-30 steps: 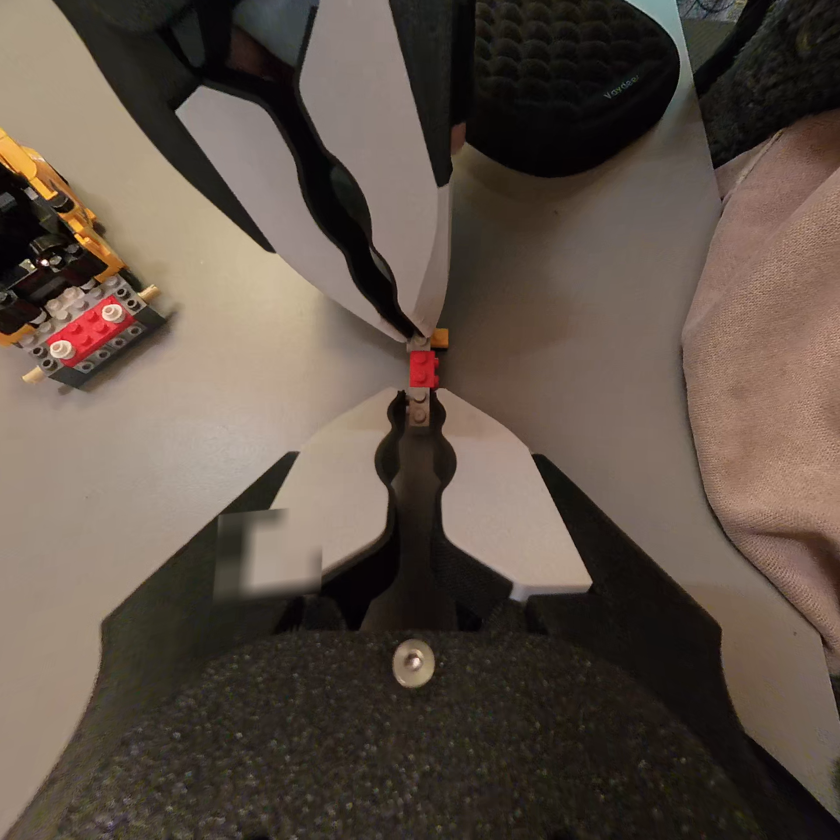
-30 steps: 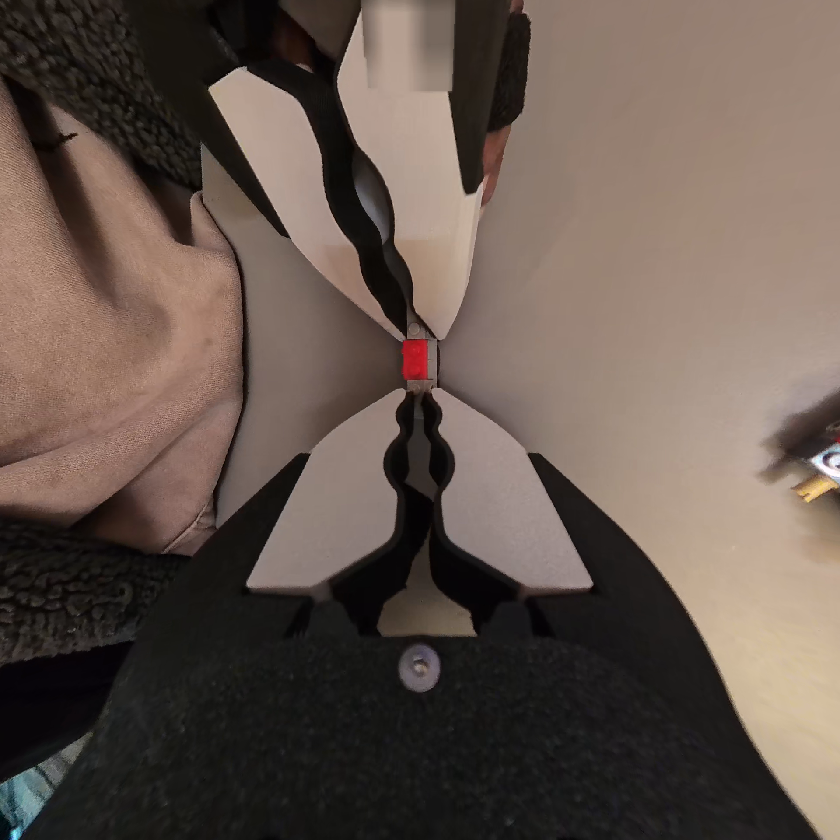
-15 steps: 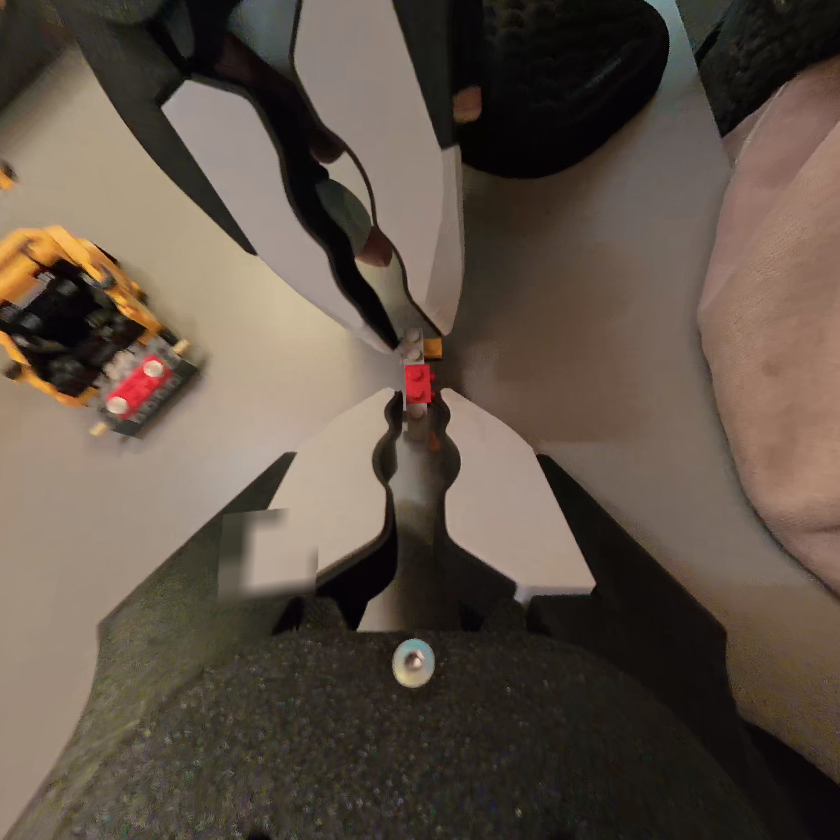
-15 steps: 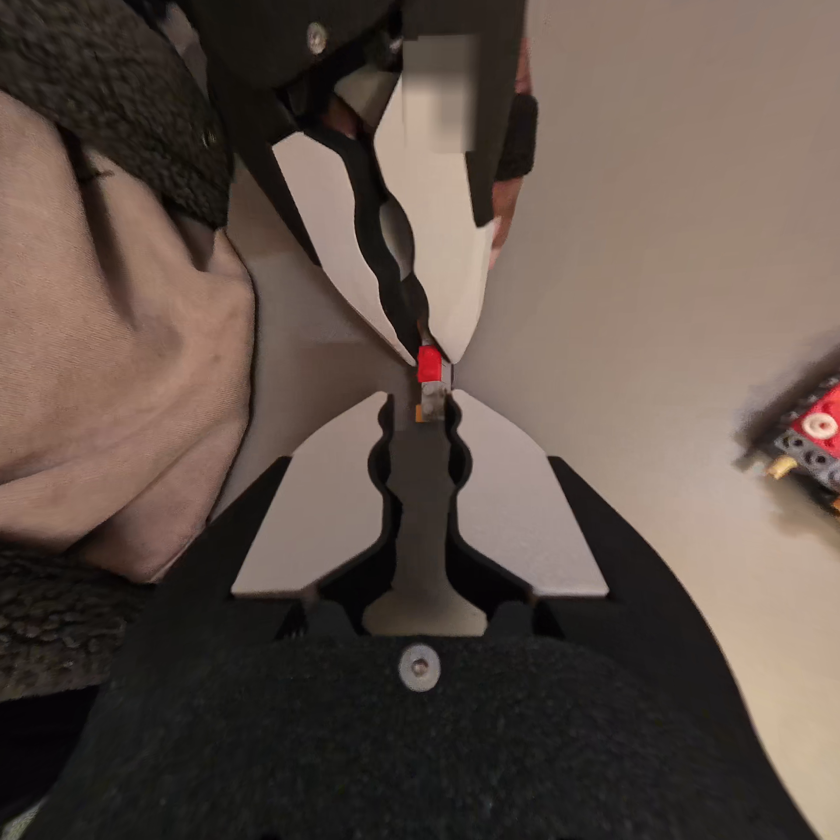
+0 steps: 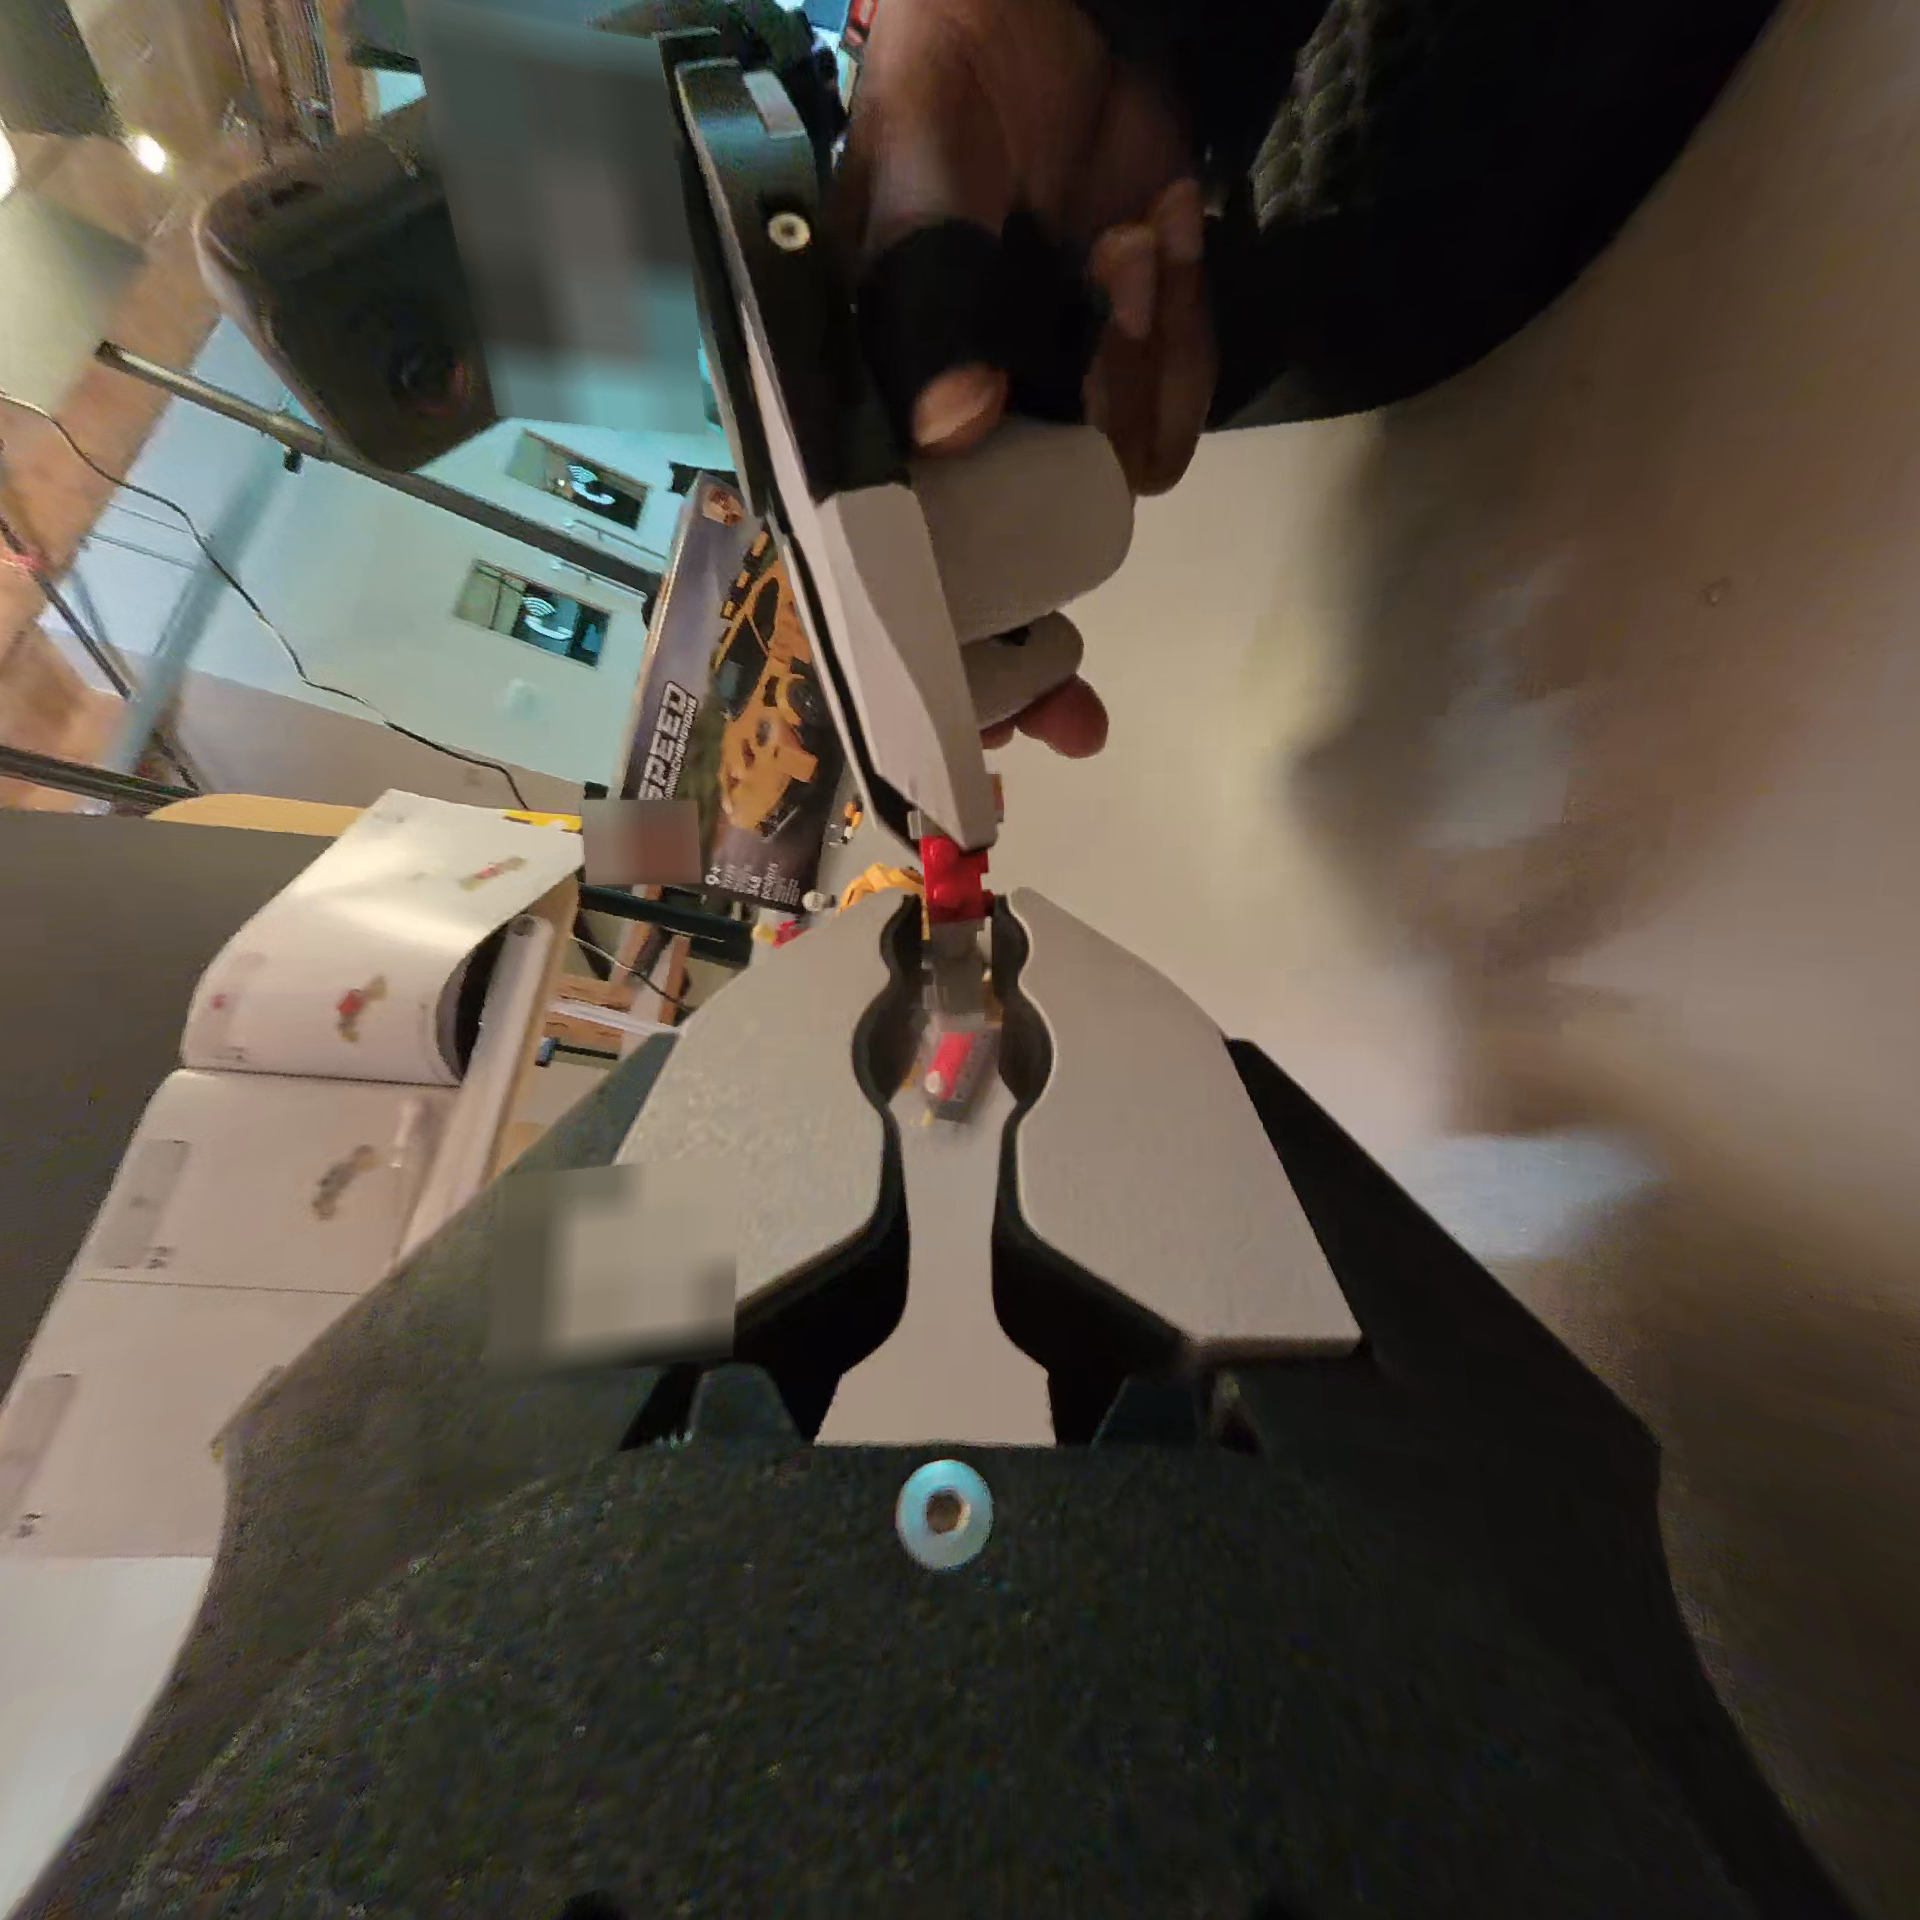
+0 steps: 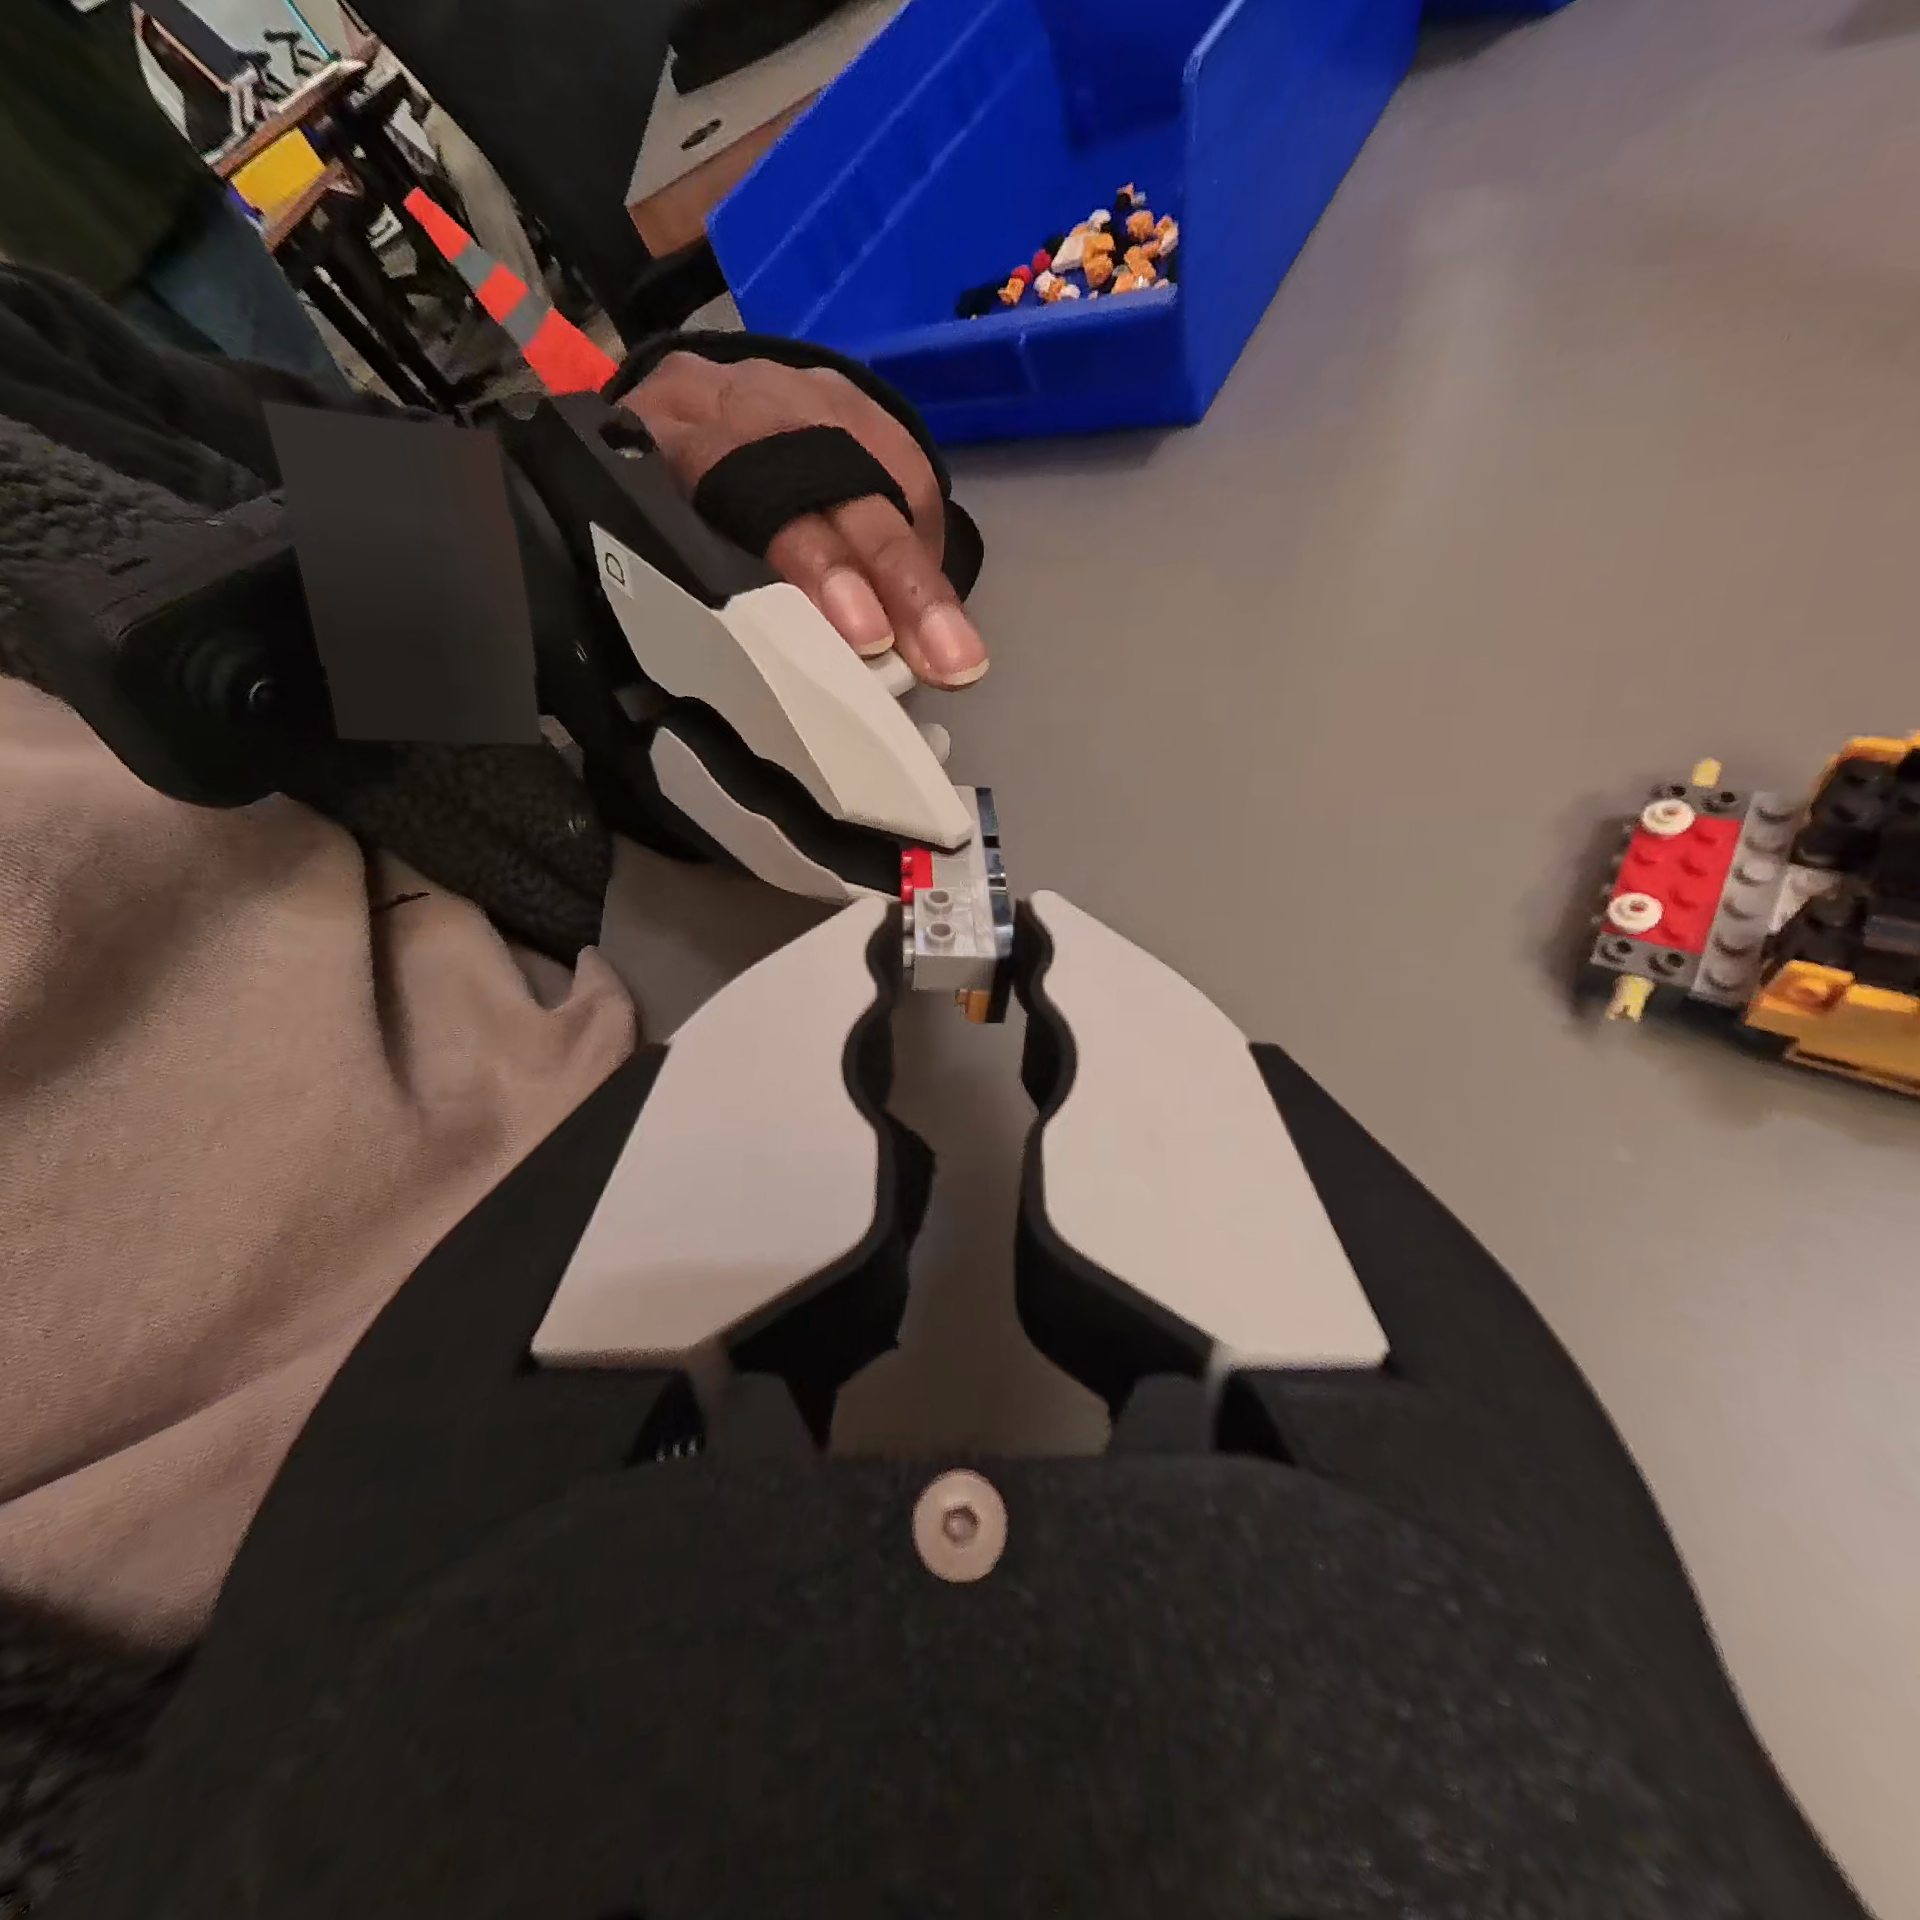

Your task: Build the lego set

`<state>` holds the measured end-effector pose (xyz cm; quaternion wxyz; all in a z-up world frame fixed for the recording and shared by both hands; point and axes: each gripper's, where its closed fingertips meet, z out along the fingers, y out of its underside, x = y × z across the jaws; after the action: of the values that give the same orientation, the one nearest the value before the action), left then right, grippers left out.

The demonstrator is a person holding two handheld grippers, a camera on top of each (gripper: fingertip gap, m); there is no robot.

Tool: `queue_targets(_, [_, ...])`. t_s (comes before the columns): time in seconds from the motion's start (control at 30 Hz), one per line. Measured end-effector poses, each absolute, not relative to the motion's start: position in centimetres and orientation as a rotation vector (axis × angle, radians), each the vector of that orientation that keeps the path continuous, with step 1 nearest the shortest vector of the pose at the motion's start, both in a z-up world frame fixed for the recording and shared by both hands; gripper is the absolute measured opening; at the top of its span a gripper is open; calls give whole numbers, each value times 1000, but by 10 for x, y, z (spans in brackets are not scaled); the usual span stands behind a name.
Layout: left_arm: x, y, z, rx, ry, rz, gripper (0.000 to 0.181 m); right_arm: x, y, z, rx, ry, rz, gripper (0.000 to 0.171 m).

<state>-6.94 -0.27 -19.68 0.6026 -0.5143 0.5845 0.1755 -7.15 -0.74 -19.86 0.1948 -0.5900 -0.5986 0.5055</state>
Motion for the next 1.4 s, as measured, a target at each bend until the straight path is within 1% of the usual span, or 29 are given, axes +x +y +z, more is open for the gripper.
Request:
queue_targets(0.1, [-70, -3, -193, -1172, 1339, 425, 12, -72, -7, -196, -1579, -1705, 1336, 19])
queue_targets(0.2, [-69, -7, -185, -1183, 1277, 271, 13, -71, -8, -190, -1477, -1703, 1260, 19])
queue_targets(0.27, [-68, -11, -175, -1239, 1198, 42, 24, -69, -9, -186, -1390, -1699, 1210, 19])
queue_targets(0.33, [-68, -14, -172, -1342, 1111, -286, 37, -66, -12, -179, -1283, -1688, 1174, 19])
queue_targets(0.43, [-66, -21, -168, -1411, 1030, -636, 42, -64, -23, -171, -1137, -1711, 1136, 19])
queue_targets(0.47, [-64, -25, -169, -1412, 1036, -689, 38, -65, -25, -171, -1099, -1727, 1108, 20])
queue_targets(0.53, [-60, -31, -172, -1410, 1074, -712, 29, -67, -30, -171, -1042, -1747, 1090, 19])
queue_targets(0.57, [-59, -32, -173, -1410, 1091, -708, 19, -67, -32, -172, -1020, -1763, 1081, 19])
queue_targets(0.9, [-61, -33, -175, -1395, 1145, -620, 21, -70, -34, -173, -981, -1783, 1015, 20])
queue_targets(1.4, [-58, -38, -178, -1393, 1163, -661, 20, -68, -39, -175, -975, -1765, 1044, 20])
